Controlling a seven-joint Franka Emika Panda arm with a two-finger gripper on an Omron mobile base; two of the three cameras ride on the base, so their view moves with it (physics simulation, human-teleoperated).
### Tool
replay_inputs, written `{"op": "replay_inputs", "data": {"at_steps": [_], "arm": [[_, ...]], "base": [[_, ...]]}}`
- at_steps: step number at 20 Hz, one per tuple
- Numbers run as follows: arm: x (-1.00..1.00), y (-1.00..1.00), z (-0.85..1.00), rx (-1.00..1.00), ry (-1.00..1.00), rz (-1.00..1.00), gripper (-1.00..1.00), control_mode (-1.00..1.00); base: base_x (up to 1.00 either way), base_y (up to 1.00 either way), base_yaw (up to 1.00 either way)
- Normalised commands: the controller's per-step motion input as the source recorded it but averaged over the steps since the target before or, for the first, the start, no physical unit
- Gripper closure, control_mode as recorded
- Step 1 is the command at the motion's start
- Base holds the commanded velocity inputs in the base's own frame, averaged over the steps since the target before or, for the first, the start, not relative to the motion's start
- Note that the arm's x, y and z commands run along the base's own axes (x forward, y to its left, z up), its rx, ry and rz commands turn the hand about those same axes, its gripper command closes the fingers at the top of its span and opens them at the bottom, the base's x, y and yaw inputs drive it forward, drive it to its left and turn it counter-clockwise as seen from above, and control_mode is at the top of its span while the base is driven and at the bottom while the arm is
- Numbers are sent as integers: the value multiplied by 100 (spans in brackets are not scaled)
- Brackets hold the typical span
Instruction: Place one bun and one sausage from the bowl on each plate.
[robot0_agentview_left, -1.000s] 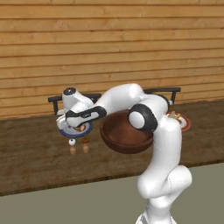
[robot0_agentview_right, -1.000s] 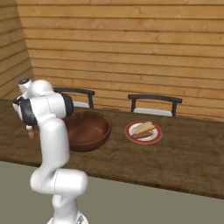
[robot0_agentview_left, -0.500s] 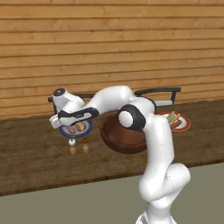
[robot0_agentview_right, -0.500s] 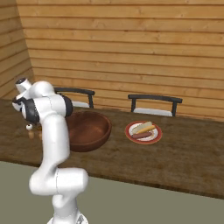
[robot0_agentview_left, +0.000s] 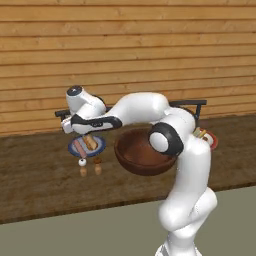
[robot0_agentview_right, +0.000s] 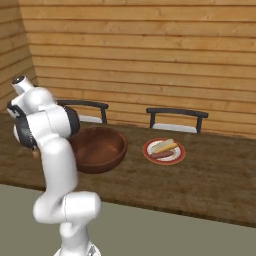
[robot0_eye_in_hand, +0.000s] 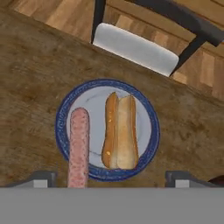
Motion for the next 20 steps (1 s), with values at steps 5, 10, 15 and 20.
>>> {"op": "replay_inputs", "data": {"at_steps": [5,10,15,20], "arm": [[-100,-100,100,28,-37,0,-100,-100],[-100,-100,100,28,-37,0,-100,-100],[-100,-100,100,31,-42,0,-100,-100],[-94,-100,100,34,-34,-2,-100,-100]], "base": [[0,0,0],[0,0,0],[0,0,0],[0,0,0]]}}
